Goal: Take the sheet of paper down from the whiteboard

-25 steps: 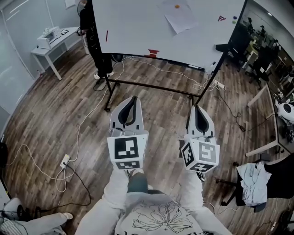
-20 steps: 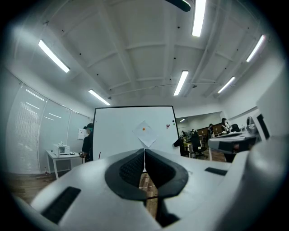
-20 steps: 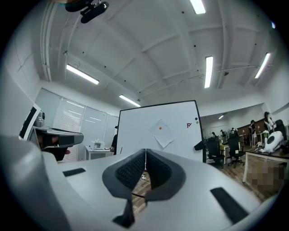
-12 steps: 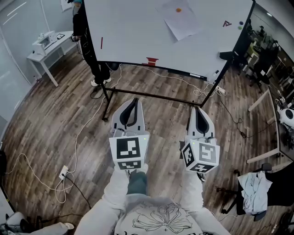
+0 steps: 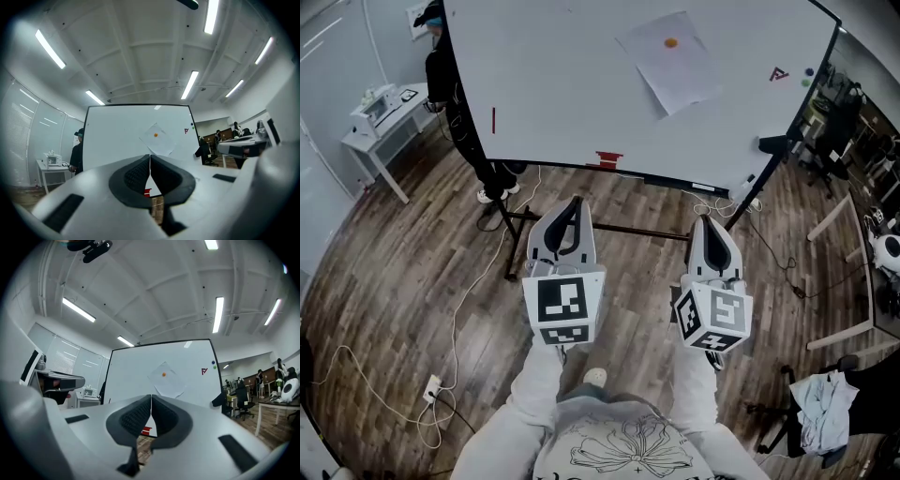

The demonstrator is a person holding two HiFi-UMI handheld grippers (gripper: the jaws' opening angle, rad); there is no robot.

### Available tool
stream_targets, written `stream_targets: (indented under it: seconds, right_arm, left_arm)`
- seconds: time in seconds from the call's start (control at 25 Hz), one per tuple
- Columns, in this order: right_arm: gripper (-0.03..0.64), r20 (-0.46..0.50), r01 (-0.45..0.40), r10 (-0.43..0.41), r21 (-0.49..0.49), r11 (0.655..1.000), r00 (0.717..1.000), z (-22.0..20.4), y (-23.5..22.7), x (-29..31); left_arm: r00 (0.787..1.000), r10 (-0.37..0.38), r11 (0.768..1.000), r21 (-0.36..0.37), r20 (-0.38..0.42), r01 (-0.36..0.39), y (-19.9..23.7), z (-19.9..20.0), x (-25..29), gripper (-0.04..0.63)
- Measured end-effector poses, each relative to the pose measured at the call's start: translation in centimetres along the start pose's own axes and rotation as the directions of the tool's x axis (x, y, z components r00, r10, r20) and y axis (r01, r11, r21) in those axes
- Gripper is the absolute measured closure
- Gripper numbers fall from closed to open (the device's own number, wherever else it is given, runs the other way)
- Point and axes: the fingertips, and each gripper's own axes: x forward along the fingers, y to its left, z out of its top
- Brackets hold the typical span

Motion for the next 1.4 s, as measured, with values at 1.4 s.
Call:
stream_targets:
  seconds: [1.4]
  right_arm:
    - [0.612,0.064,-0.172,0.181,-0.126,0.977,0.981,-0.4,-12.4,40.9]
  left_arm:
    - [0.991,0.123,0.991,0.055,0.045,-0.125,4.1,0.6,40.7,0.589]
